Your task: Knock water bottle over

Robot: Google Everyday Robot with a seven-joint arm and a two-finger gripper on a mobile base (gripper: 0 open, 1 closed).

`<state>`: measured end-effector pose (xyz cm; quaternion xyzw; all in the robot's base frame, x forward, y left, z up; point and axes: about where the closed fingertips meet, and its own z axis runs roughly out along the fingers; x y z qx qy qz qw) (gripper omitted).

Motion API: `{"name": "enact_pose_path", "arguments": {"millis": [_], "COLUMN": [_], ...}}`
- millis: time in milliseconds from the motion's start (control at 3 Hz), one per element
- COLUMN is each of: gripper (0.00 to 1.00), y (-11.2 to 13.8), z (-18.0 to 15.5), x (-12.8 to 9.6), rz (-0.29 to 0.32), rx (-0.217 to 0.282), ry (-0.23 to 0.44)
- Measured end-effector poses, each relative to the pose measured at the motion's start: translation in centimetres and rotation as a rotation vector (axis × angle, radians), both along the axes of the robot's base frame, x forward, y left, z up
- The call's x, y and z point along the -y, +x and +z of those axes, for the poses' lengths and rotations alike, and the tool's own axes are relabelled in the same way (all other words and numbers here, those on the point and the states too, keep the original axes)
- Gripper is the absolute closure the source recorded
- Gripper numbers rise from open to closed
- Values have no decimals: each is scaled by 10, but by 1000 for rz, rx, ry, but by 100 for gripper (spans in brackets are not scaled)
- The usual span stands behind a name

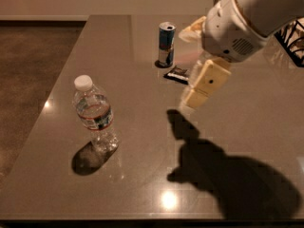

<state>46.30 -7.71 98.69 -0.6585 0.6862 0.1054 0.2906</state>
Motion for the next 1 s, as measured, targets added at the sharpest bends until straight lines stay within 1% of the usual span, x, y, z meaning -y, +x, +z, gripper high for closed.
{"name": "enact_pose_path", "arguments": {"millis": [333, 667, 1000], "gripper": [0, 0, 0], "y": [-9, -16, -22], "z": [-3, -12, -15], "x": [-48, -88, -116], "rz": [100, 168, 213], "rx": [-14, -44, -63], "ry": [69, 131, 190]}}
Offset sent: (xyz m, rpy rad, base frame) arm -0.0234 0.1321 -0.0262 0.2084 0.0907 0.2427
